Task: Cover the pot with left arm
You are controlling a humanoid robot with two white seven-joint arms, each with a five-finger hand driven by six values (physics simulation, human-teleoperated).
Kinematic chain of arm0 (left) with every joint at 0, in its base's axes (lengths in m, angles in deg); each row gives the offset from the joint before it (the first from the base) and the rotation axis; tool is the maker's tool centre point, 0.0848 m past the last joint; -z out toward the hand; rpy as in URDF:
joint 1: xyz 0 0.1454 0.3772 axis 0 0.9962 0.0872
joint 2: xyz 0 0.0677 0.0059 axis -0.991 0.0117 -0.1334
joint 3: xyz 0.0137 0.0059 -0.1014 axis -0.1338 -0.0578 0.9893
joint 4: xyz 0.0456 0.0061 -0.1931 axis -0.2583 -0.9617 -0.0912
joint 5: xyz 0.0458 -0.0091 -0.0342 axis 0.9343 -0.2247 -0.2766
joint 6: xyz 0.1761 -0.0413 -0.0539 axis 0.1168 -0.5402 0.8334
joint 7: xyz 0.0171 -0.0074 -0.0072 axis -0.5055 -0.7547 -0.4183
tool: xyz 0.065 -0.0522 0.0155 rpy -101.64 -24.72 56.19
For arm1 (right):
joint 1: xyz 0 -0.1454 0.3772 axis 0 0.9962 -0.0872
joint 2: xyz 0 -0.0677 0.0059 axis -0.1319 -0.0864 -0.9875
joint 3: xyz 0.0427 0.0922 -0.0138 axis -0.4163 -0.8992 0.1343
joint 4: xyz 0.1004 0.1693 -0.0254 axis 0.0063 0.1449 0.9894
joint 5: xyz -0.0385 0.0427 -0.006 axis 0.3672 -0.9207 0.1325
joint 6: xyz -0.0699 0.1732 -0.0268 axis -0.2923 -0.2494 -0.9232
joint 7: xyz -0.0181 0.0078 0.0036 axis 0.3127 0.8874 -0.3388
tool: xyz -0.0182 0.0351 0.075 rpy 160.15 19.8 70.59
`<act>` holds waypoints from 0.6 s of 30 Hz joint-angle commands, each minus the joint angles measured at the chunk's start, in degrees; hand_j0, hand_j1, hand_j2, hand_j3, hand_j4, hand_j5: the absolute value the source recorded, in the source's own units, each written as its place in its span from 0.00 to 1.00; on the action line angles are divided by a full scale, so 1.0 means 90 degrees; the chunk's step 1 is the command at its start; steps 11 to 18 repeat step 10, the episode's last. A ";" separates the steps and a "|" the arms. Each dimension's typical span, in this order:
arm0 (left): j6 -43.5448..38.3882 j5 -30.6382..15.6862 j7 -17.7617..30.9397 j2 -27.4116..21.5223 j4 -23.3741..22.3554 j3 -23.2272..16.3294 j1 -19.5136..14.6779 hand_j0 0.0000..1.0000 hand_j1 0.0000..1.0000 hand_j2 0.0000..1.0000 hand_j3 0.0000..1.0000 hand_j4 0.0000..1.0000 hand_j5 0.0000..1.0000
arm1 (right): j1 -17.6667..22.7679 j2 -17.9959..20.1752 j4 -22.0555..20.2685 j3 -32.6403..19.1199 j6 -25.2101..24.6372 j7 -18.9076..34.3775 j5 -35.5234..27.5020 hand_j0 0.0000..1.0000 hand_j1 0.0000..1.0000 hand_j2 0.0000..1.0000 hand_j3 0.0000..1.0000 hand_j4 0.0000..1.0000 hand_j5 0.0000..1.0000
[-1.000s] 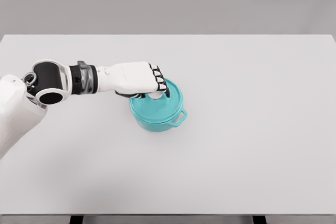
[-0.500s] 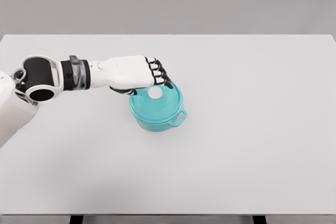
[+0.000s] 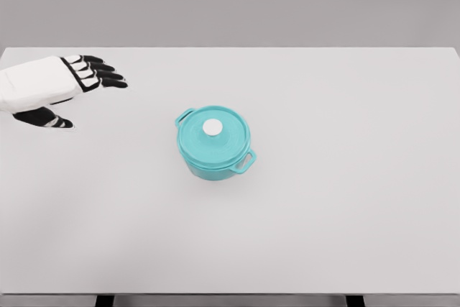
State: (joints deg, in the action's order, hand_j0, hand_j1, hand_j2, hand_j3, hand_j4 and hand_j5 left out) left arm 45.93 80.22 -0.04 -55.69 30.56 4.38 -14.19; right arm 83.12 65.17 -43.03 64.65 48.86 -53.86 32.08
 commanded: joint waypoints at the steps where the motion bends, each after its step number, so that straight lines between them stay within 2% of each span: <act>1: -0.0017 -0.0112 -0.0003 -0.0068 -0.0288 0.0386 0.0000 1.00 1.00 1.00 1.00 1.00 1.00 | 0.0000 0.0000 0.0005 0.0000 0.0000 0.0001 0.0000 1.00 1.00 1.00 1.00 1.00 1.00; 18: -0.0017 -0.0015 -0.0003 0.0088 -0.0347 0.0298 0.0049 1.00 1.00 1.00 1.00 1.00 1.00 | 0.0000 0.0000 0.0005 0.0000 0.0000 0.0001 0.0000 1.00 1.00 1.00 1.00 1.00 1.00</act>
